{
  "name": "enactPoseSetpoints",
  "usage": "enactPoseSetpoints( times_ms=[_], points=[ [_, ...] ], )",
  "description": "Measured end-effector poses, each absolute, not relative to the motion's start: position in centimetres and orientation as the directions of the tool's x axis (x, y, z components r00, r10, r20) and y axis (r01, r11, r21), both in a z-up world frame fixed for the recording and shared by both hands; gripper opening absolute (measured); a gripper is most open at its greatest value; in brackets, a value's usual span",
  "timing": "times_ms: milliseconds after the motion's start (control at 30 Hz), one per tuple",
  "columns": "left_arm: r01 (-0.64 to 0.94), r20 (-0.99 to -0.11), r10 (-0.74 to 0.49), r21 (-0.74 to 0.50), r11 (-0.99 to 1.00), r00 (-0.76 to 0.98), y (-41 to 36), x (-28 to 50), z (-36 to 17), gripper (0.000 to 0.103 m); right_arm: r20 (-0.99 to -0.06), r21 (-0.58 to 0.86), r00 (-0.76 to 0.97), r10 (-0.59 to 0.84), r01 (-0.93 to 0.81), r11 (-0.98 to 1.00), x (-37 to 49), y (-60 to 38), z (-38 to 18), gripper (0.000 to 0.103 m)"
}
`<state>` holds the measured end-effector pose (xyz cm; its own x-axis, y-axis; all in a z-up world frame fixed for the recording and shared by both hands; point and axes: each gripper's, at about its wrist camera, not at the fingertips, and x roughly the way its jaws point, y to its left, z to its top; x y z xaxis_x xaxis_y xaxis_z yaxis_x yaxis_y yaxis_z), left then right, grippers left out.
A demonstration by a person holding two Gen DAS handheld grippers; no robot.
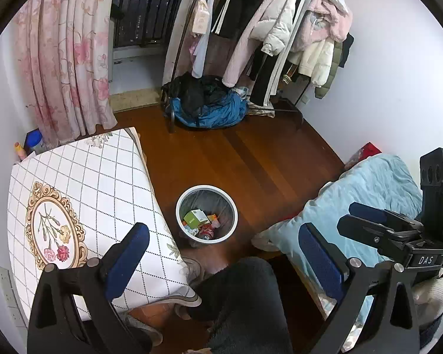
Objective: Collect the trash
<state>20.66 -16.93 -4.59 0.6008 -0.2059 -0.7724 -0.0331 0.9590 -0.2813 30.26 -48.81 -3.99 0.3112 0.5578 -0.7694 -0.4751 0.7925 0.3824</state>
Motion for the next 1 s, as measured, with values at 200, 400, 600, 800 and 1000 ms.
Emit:
enactPoseSetpoints(
  times_ms=[200,400,600,800,1000],
  points=[
    [-0.032,-0.777,-0.206,-0.279,0.960,0.595,-17.05,20.76,-4.51,0.103,-0.772,0.379,0.309,0.555,-0.477,0.793,30.45,-48.62,-3.80,0.103],
    [-0.032,-0.779,-0.208,-0.280,0.959,0.592,-16.86,20.81,-4.48,0.103,-0.773,0.380,0.306,0.555,-0.479,0.792,30.52,-48.58,-3.72,0.103],
    [-0.029,-0.781,-0.212,-0.282,0.959,0.588,-16.92,20.63,-4.54,0.103,-0.775,0.376,0.305,0.553,-0.480,0.792,30.44,-48.69,-3.72,0.103],
    [-0.015,-0.779,-0.228,-0.292,0.956,0.584,-16.97,20.51,-4.62,0.103,-0.777,0.377,0.302,0.553,-0.480,0.792,30.50,-48.84,-3.67,0.103],
    [0.000,-0.775,-0.236,-0.292,0.956,0.587,-17.29,20.40,-4.22,0.103,-0.776,0.375,0.305,0.553,-0.481,0.792,30.35,-49.09,-3.68,0.103]
  ],
)
